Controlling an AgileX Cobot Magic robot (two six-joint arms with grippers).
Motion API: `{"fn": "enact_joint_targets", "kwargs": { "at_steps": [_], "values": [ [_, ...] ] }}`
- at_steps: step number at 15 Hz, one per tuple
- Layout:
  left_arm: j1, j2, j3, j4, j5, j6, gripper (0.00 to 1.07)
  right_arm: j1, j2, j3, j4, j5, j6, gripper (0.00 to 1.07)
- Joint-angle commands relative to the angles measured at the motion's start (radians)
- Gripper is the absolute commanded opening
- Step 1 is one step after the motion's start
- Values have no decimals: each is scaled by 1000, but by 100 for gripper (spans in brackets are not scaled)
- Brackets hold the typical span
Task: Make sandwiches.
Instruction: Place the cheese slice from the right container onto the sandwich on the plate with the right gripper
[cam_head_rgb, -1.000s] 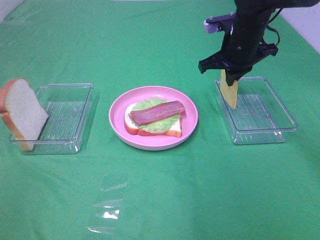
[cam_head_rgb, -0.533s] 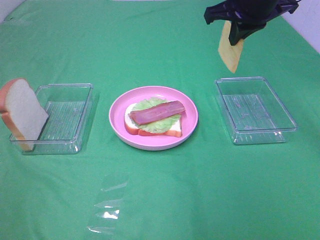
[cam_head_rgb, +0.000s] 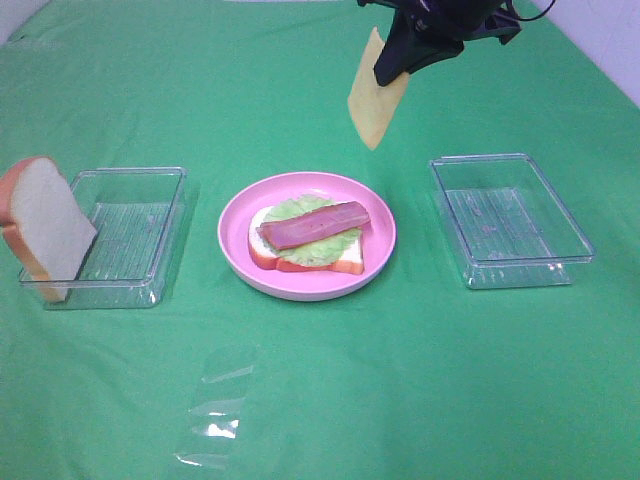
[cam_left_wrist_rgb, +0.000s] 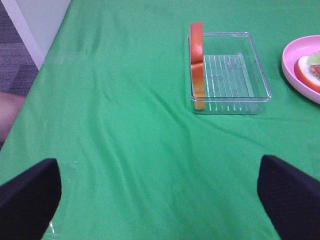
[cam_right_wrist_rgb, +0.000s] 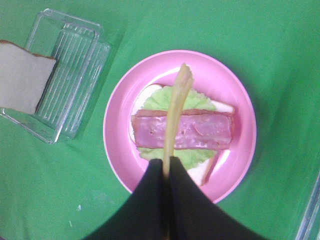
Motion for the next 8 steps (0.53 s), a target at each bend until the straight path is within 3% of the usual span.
{"fn": "enact_joint_targets", "kwargs": {
  "at_steps": [1, 8],
  "values": [
    [2, -15, 3, 0, -7, 0, 100, 35, 13, 14, 6, -9, -20, 0],
    [2, -15, 3, 0, -7, 0, 100, 218, 173, 14, 10, -129, -52, 0]
  ]
}}
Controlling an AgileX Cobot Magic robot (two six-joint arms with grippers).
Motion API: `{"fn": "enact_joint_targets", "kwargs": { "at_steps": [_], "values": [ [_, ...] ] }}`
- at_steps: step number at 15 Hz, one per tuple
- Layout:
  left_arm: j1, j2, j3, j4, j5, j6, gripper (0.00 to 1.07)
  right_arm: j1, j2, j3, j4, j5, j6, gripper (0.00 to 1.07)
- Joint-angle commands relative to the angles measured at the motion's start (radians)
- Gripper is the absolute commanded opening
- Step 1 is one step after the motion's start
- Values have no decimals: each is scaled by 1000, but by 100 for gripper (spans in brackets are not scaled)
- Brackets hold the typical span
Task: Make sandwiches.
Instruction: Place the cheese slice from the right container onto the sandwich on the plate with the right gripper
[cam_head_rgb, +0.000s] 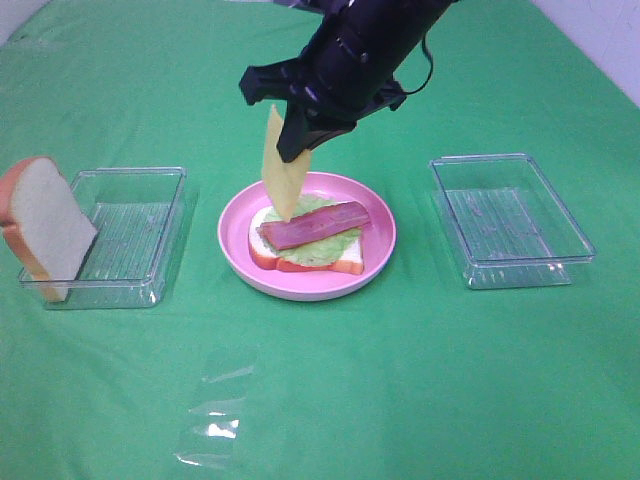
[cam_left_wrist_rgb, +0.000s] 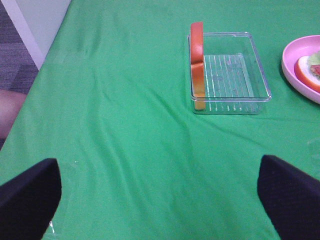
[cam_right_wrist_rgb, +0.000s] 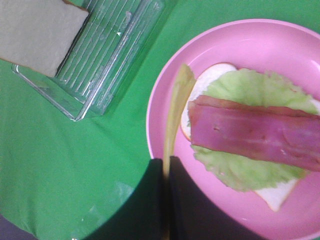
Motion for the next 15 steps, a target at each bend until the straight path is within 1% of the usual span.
{"fn": "enact_joint_targets", "kwargs": {
  "at_steps": [1, 2, 6, 8, 11, 12, 13, 15],
  "values": [
    [2, -15, 3, 0, -7, 0, 100, 16, 53, 5, 14, -41, -36, 0],
    [2, -15, 3, 0, -7, 0, 100, 14, 77, 5, 24, -52, -43, 0],
    [2, -15, 3, 0, -7, 0, 100, 13, 134, 5, -28, -100, -42, 0],
    [2, -15, 3, 0, -7, 0, 100, 13, 158, 5, -106, -115, 3, 0],
    [2, -15, 3, 0, -7, 0, 100, 13, 179, 5, -299, -122, 154, 0],
    [2, -15, 3, 0, -7, 0, 100, 13, 181, 5, -333, -122, 178, 0],
    [2, -15, 3, 0, -7, 0, 100, 13, 182, 5, -414, -125, 240, 0],
    [2, -15, 3, 0, -7, 0, 100, 13, 183, 5, -413, -129, 263, 0]
  ]
}}
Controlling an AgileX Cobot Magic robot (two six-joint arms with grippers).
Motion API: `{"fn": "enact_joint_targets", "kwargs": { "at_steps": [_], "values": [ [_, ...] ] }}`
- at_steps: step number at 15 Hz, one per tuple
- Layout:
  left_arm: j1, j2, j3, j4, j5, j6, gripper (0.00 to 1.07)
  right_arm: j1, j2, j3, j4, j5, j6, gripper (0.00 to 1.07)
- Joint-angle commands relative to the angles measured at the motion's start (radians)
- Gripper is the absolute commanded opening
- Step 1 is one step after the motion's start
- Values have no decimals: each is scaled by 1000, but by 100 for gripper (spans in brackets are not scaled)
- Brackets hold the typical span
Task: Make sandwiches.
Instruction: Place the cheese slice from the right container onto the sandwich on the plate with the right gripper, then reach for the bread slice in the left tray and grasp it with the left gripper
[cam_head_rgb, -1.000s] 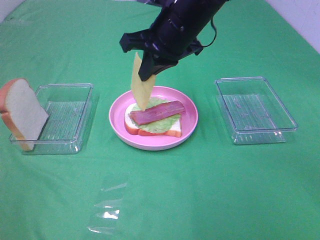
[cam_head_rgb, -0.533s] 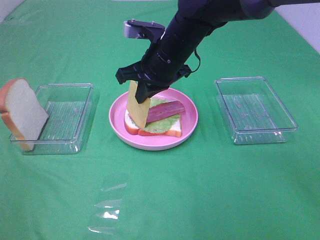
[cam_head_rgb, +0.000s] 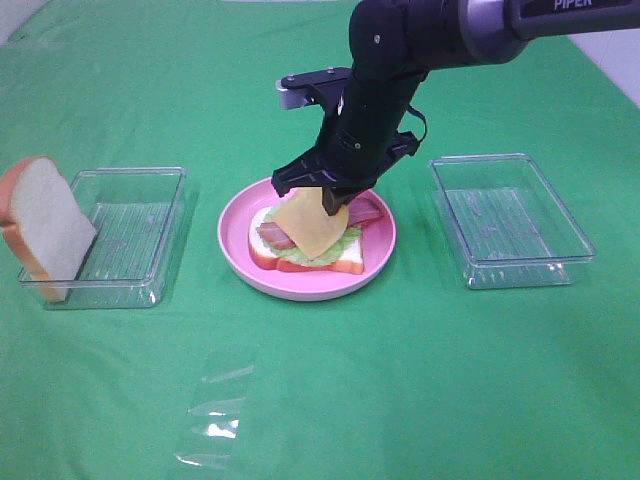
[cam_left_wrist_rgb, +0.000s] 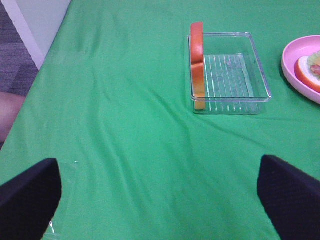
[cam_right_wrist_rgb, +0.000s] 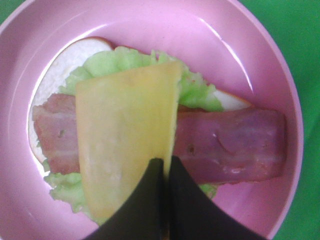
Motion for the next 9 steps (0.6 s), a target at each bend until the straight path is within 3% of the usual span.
{"fn": "enact_joint_targets", "kwargs": {
  "at_steps": [1, 3, 5, 6, 9],
  "values": [
    [2, -15, 3, 0, -7, 0, 100, -1, 3, 5, -6, -11, 22, 4],
    [2, -15, 3, 0, -7, 0, 100, -1, 3, 5, -7, -8, 14, 27],
    [2, -15, 3, 0, -7, 0, 100, -1, -1, 5, -7, 11, -24, 81],
    [2, -15, 3, 0, -7, 0, 100, -1, -1, -7, -8, 36, -30, 100],
    [2, -15, 3, 0, -7, 0, 100, -1, -22, -111, -21, 214, -30, 98]
  ]
}}
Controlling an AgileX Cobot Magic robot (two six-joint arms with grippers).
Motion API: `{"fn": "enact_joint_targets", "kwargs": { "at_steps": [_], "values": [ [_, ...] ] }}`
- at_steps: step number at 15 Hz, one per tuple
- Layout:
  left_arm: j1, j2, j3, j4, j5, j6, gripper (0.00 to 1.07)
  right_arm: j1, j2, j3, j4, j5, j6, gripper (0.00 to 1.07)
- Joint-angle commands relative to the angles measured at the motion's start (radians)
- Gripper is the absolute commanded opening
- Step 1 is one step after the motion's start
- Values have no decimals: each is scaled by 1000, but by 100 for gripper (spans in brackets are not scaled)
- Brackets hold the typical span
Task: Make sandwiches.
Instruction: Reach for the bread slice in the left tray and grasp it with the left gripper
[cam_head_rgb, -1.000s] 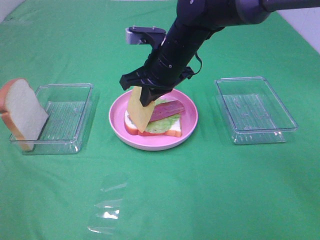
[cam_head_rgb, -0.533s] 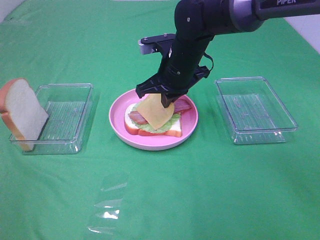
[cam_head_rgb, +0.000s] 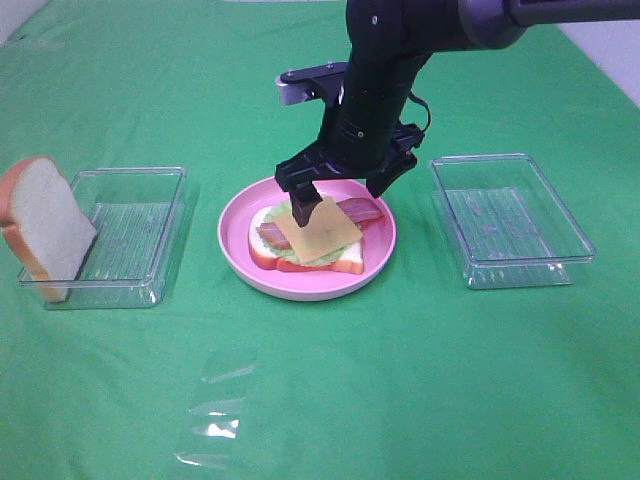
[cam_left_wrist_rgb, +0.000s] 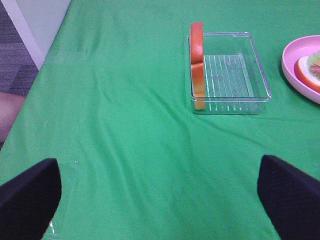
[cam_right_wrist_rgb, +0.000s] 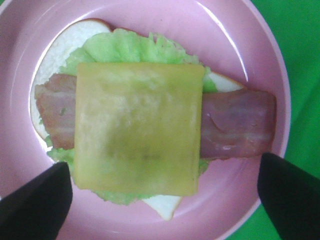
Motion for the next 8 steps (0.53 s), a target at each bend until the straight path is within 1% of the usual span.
{"fn": "enact_joint_targets", "kwargs": {
  "at_steps": [1, 3, 7, 8],
  "values": [
    [2, -15, 3, 0, -7, 0, 100, -1, -35, -52, -18, 98, -12, 98],
    [2, -15, 3, 0, -7, 0, 100, -1, -88, -83, -39, 193, -12, 98],
    [2, -15, 3, 0, -7, 0, 100, -1, -213, -85, -115, 349, -12, 98],
    [2, -15, 3, 0, -7, 0, 100, -1, -225, -85, -118, 377, -12, 98]
  ]
}}
